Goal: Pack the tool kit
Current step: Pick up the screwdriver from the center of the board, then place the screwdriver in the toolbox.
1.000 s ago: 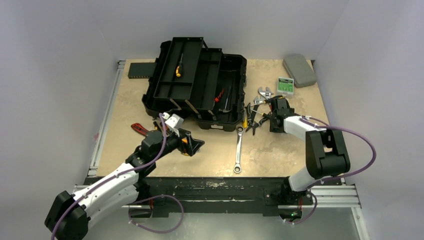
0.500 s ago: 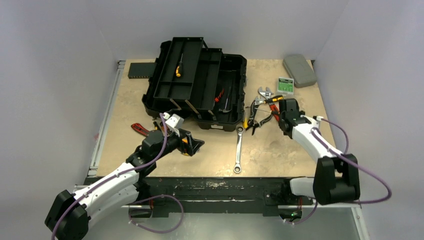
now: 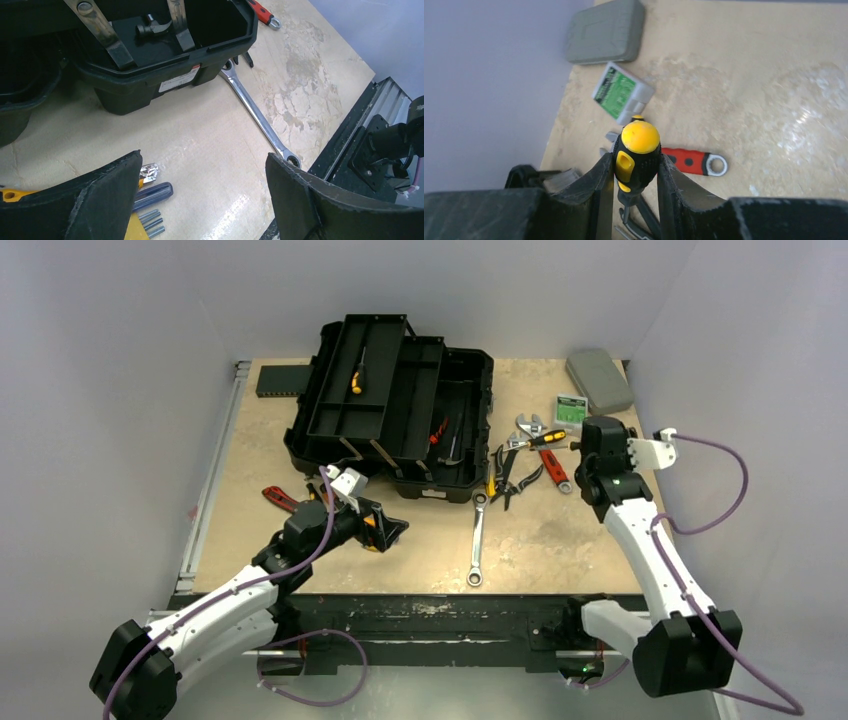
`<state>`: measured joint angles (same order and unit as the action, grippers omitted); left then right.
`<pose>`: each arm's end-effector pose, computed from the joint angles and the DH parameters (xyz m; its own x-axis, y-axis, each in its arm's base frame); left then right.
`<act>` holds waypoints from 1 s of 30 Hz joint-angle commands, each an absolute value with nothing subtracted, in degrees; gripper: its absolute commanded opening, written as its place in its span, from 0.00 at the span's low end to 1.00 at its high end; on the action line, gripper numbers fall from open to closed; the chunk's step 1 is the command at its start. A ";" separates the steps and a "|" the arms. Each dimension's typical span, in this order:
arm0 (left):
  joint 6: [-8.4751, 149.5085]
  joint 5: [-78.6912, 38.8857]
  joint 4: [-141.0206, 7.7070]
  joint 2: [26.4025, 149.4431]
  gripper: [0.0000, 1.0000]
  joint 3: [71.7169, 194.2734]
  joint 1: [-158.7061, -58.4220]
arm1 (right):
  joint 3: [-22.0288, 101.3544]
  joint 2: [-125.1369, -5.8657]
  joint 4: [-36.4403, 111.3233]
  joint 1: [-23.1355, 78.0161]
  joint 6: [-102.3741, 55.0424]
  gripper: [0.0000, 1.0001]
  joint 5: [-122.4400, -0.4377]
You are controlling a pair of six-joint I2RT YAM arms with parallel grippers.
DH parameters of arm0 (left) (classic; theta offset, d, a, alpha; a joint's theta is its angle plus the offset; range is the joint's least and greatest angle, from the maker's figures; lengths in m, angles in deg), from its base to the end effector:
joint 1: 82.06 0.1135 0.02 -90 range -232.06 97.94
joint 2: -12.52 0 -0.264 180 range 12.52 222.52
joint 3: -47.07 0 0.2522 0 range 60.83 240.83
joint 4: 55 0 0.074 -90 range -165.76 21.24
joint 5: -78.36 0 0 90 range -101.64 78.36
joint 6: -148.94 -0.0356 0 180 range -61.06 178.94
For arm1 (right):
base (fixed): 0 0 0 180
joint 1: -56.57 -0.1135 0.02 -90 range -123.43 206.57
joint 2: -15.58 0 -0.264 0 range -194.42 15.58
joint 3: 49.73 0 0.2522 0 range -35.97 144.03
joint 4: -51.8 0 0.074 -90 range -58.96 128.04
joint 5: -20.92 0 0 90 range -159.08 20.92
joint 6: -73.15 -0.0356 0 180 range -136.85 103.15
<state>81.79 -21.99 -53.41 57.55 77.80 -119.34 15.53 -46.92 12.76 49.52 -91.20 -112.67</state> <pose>0.1427 -0.1166 0.2140 -0.4469 -0.1399 -0.8836 0.6096 0.6752 -0.4152 0.2317 0.0039 0.3008 0.2872 0.7383 -0.6103 0.6903 0.2822 0.6662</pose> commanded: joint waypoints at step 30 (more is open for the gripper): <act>79.26 -19.54 -53.88 53.97 0.89 77.88 -119.79 | 49.43 -74.66 44.66 37.68 -50.06 0.00 -38.36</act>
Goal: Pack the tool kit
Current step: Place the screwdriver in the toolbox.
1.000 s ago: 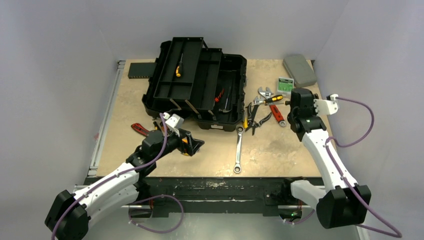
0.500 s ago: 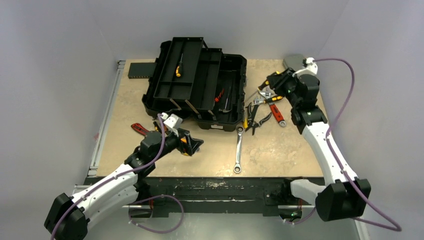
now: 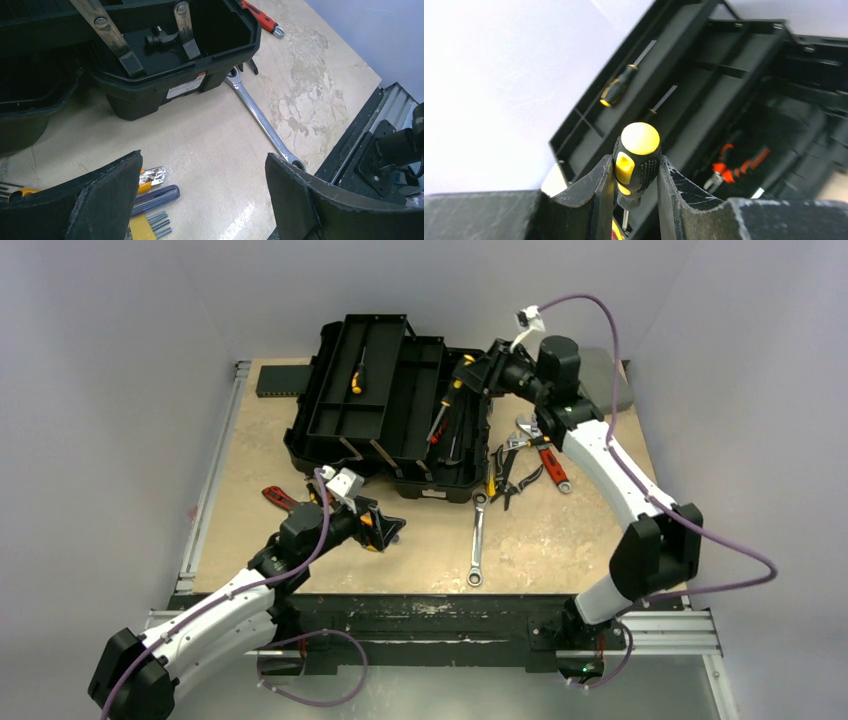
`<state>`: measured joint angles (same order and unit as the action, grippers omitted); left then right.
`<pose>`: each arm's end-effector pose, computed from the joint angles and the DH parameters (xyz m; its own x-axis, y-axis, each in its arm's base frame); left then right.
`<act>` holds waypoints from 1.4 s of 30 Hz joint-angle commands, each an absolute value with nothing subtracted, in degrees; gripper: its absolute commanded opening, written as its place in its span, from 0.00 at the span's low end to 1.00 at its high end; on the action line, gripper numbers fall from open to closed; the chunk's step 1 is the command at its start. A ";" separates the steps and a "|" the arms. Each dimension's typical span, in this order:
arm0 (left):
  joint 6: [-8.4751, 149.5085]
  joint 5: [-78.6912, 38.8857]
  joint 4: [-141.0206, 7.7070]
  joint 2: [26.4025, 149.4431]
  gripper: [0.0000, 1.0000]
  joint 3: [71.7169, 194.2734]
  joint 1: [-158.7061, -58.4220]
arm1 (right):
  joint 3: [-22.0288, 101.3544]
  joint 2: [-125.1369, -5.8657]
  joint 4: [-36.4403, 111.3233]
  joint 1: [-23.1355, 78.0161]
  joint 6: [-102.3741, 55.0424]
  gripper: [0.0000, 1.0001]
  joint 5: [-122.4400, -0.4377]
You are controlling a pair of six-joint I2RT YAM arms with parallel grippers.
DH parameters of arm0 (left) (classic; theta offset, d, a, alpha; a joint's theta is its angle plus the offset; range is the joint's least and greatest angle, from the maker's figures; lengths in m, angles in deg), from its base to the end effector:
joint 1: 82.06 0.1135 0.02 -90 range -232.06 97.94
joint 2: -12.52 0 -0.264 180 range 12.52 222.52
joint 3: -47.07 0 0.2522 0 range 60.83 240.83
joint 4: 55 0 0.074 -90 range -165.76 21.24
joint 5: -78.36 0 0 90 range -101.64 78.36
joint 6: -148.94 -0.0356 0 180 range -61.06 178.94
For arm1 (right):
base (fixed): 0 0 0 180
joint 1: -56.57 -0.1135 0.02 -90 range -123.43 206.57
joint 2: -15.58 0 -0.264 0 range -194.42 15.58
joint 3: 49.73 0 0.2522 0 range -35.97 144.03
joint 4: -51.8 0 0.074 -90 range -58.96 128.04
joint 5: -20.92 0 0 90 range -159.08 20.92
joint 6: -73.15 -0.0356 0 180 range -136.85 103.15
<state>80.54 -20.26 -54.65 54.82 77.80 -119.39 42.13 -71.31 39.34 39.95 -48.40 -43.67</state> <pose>0.1390 -0.1127 0.2193 -0.4076 -0.1469 -0.9013 0.6092 0.6915 -0.3882 0.3427 0.1182 0.3851 -0.4549 0.3574 -0.8156 -0.5022 0.6534 0.5664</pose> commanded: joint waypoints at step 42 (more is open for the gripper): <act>78.89 -19.20 -53.90 55.61 0.89 78.38 -119.77 | 74.71 -103.31 23.50 33.98 -42.08 0.35 -50.32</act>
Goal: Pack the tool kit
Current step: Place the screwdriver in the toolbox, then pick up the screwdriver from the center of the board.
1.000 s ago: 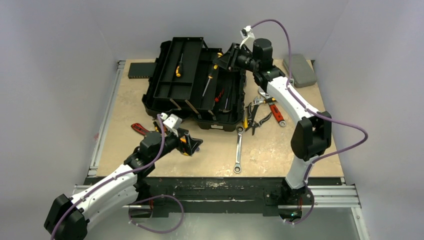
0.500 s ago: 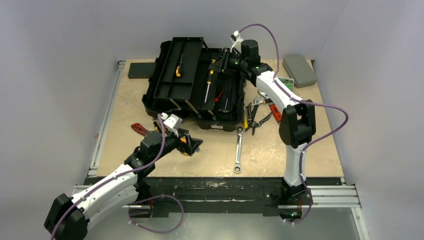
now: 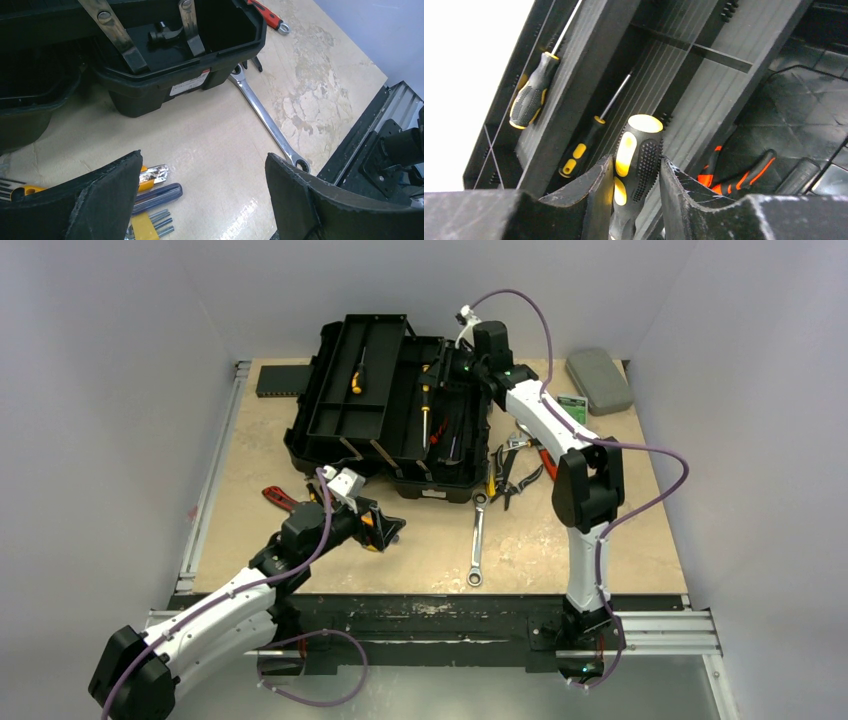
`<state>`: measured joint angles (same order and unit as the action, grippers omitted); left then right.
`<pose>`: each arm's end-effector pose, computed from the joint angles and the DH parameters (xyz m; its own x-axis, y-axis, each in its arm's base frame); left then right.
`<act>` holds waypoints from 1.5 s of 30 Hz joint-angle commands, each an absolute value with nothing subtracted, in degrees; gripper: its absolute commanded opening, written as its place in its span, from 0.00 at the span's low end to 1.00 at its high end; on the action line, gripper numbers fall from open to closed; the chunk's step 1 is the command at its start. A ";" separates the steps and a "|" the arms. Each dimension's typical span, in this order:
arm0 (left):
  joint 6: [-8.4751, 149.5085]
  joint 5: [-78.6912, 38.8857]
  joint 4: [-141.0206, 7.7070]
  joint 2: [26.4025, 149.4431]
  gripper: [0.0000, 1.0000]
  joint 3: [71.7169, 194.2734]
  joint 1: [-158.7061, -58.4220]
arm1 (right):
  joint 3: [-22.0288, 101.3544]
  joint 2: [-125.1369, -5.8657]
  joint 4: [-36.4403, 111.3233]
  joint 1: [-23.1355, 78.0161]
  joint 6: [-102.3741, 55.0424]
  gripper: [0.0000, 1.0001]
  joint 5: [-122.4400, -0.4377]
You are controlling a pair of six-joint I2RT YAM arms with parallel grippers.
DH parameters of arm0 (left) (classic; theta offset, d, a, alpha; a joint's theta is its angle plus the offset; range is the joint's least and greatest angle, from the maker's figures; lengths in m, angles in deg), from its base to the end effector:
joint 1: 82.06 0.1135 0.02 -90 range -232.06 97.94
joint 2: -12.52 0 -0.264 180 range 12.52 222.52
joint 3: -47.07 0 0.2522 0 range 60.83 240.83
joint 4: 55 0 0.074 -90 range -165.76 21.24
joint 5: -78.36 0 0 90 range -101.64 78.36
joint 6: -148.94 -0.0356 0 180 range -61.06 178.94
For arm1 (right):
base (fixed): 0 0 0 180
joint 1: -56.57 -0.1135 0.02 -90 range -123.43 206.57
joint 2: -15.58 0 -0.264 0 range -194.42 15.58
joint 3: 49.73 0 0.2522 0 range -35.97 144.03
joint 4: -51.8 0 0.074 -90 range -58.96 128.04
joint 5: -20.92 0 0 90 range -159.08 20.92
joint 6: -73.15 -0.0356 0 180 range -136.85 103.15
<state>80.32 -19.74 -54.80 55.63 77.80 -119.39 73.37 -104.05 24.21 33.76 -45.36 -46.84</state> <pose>0.1404 -0.1134 0.2168 -0.4150 -0.1374 -0.8994 0.5999 0.7019 -0.3840 0.4556 0.2062 0.3145 -0.6543 0.2041 -0.7282 -0.4153 0.7077 0.5716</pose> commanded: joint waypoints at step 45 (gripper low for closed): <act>81.64 -16.17 -56.18 53.78 0.89 77.46 -120.40 | 29.55 -69.66 26.74 50.70 -47.32 0.79 -88.72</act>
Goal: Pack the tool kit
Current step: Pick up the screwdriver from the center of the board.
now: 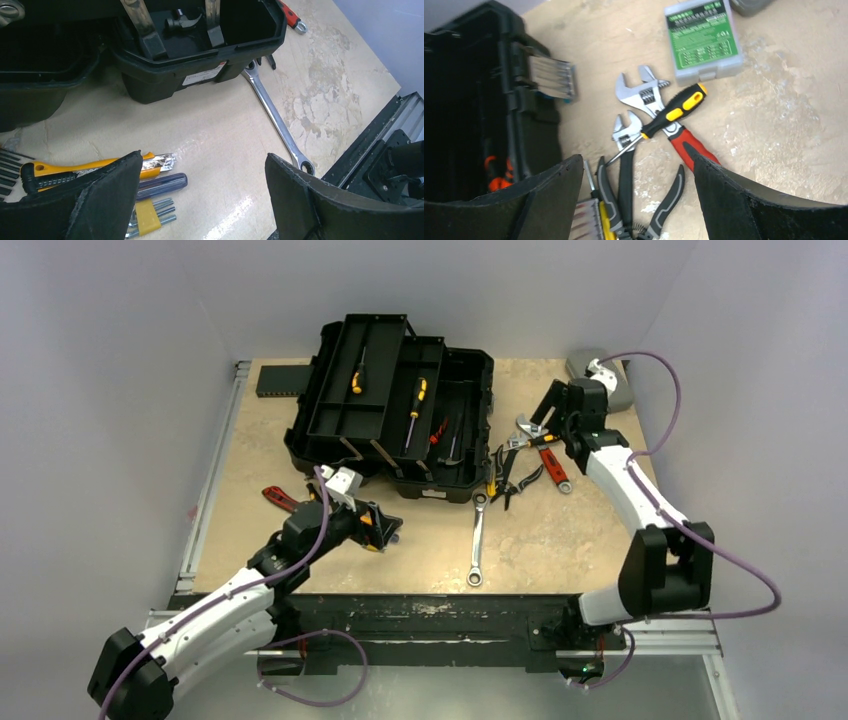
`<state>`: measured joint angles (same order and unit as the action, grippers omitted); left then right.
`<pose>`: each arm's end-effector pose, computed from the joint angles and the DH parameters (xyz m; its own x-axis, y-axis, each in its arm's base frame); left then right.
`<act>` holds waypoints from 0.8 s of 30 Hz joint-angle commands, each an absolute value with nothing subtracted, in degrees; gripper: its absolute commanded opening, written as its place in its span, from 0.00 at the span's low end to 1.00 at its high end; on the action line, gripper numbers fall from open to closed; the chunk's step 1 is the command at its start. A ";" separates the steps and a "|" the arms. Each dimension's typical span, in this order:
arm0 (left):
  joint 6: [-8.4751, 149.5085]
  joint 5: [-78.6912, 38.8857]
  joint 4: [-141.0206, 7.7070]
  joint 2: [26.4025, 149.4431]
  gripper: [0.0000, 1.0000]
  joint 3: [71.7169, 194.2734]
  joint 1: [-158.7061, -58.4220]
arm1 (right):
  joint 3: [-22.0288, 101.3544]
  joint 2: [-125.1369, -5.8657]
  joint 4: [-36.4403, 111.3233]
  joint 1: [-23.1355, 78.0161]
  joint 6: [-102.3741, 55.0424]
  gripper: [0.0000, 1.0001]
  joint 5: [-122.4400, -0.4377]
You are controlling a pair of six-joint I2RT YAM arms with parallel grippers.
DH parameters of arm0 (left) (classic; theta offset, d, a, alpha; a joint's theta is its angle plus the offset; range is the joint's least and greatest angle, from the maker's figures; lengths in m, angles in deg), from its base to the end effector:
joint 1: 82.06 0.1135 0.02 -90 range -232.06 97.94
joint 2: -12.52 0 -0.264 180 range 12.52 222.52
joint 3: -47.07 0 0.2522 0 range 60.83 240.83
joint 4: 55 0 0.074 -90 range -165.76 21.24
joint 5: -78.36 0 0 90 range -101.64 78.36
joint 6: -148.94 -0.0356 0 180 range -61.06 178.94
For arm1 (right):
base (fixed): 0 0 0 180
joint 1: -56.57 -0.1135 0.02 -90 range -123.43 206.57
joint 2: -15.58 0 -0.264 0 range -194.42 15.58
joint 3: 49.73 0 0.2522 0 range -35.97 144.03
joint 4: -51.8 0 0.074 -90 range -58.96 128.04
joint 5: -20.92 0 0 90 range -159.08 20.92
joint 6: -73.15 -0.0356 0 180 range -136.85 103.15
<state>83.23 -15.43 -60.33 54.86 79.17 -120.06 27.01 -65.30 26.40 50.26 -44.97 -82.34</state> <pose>0.1392 -0.1118 0.2171 -0.4661 -0.1567 -0.8707 0.5187 0.7489 -0.4124 0.3232 0.0275 0.3024 -0.3891 0.4185 -0.8206 0.3116 0.8981 0.3103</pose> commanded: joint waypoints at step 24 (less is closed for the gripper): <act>80.21 -20.86 -52.43 55.92 0.89 76.78 -120.48 | 35.92 -94.46 36.18 56.39 -73.18 0.71 -88.25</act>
<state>81.83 -19.24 -55.94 55.80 76.84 -120.11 33.28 -93.78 31.27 56.23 -71.00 -88.39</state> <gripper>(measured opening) 0.892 0.724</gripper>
